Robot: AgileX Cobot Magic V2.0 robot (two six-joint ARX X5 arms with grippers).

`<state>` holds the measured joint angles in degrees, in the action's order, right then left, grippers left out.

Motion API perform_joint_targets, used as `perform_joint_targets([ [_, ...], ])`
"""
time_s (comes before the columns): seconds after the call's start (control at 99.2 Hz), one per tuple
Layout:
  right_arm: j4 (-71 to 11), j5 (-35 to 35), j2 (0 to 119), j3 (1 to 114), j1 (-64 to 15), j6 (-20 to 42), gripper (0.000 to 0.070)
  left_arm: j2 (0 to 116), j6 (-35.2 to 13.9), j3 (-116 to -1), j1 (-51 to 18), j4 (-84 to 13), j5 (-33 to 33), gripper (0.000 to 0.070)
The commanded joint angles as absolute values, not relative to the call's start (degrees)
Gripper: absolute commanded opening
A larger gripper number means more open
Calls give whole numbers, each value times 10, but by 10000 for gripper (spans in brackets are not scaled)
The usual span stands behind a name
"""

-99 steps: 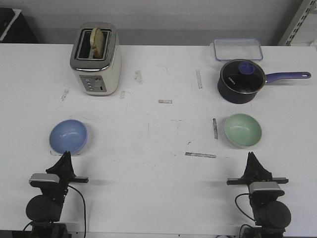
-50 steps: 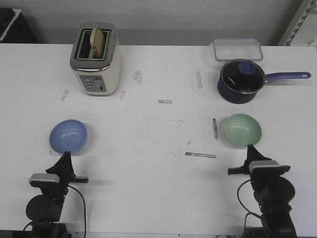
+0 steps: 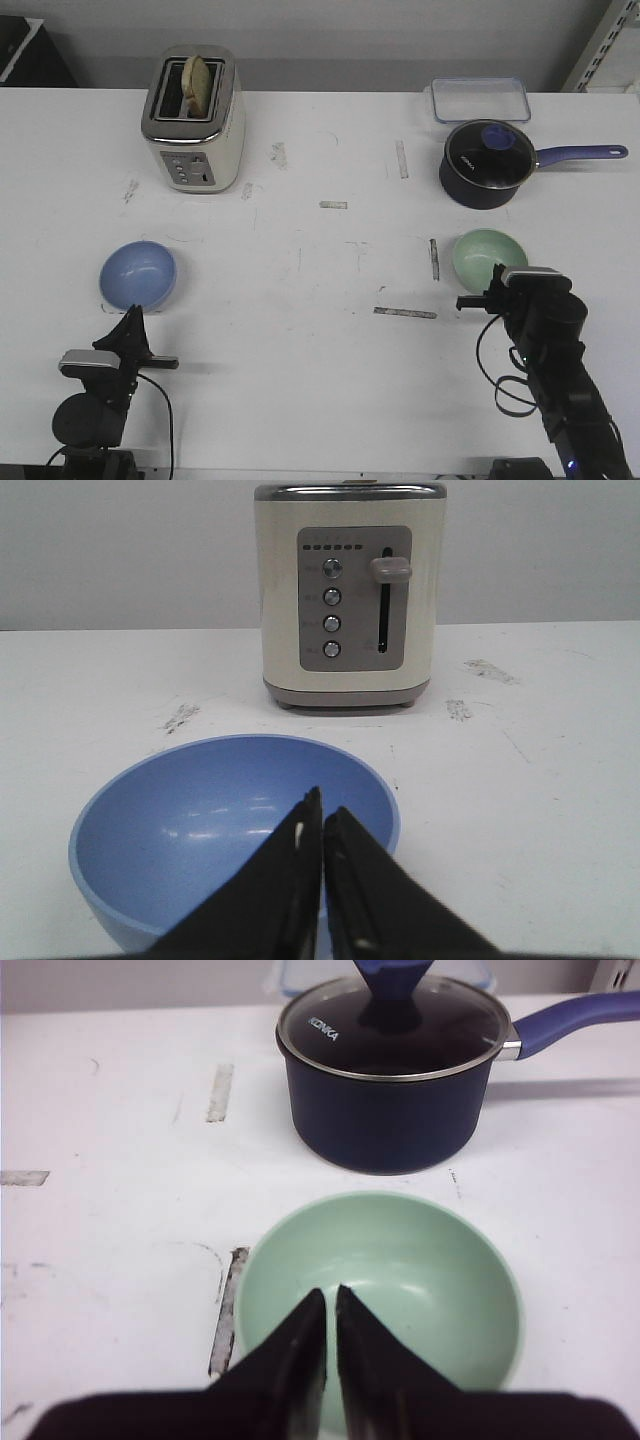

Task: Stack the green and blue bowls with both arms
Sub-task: 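Move the right gripper forward to the rim of the pale green bowl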

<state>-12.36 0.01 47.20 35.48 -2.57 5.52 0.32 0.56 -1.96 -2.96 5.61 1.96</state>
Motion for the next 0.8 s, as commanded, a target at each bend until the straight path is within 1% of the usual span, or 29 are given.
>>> perform_joint_targets([
  [0.0, -142, 1, 500, 393, -24, 65, 12, 2, 6, -7, -30, 64, 21, 2],
  [0.181, -223, -1, 578, 477, 1, 67, 12, 2, 6, -7, -30, 64, 21, 2],
  [0.302, -276, -4, 628, 530, 32, 66, 12, 2, 6, -7, -30, 64, 21, 2],
  [0.413, -319, -35, 666, 572, 71, 63, 20, 2, 6, -7, -30, 64, 21, 2],
  [0.444, -326, -47, 674, 582, 81, 63, 47, 2, 6, -7, -30, 64, 21, 2],
  [0.464, -331, -54, 679, 587, 89, 63, 81, 2, 6, -7, -30, 64, 21, 2],
  [0.544, -342, -81, 696, 606, 116, 64, 269, 2, 6, -7, -30, 64, 21, 2],
  [0.575, -344, -92, 701, 611, 126, 64, 321, 2, 6, -7, -30, 64, 21, 2],
  [0.625, -345, -108, 708, 615, 143, 67, 366, 2, 6, -7, -30, 64, 21, 2],
  [0.716, -349, -140, 720, 616, 175, 84, 395, 2, 6, -7, -30, 64, 21, 2],
  [0.786, -362, -159, 731, 616, 192, 88, 460, 2, 6, -7, -30, 64, 21, 2],
])
